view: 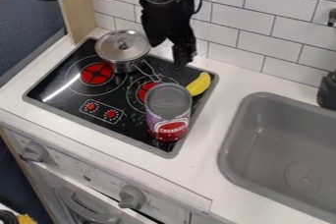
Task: Move the banana to the left of the stove
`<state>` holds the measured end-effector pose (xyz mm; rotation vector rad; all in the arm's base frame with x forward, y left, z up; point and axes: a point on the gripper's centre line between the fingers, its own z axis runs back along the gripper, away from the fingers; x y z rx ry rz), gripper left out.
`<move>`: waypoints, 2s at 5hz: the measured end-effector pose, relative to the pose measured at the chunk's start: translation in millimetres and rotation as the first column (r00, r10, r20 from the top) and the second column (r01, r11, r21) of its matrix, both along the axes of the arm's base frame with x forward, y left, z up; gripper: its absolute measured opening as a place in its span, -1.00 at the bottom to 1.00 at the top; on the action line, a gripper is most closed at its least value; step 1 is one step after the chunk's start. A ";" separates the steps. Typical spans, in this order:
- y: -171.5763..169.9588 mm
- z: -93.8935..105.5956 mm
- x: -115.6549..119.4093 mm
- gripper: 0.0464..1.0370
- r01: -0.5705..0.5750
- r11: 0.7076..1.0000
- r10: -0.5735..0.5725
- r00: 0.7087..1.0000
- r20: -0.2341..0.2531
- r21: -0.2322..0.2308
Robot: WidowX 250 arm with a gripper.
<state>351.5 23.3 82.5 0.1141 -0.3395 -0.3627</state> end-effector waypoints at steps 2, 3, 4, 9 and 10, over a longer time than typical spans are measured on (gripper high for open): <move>-7.5 -27.7 34.5 0.92 -0.126 0.987 0.122 0.991 -0.047 -0.104; -22.9 -48.0 45.6 0.92 -0.077 0.992 0.070 0.995 -0.077 -0.099; -29.3 -66.2 48.8 0.92 -0.072 0.993 0.063 0.993 -0.100 -0.095; -32.4 -94.5 51.3 -0.27 -0.045 0.994 0.030 0.989 -0.143 -0.104; -33.3 -95.1 49.4 -0.28 -0.056 0.992 0.039 0.987 -0.154 -0.111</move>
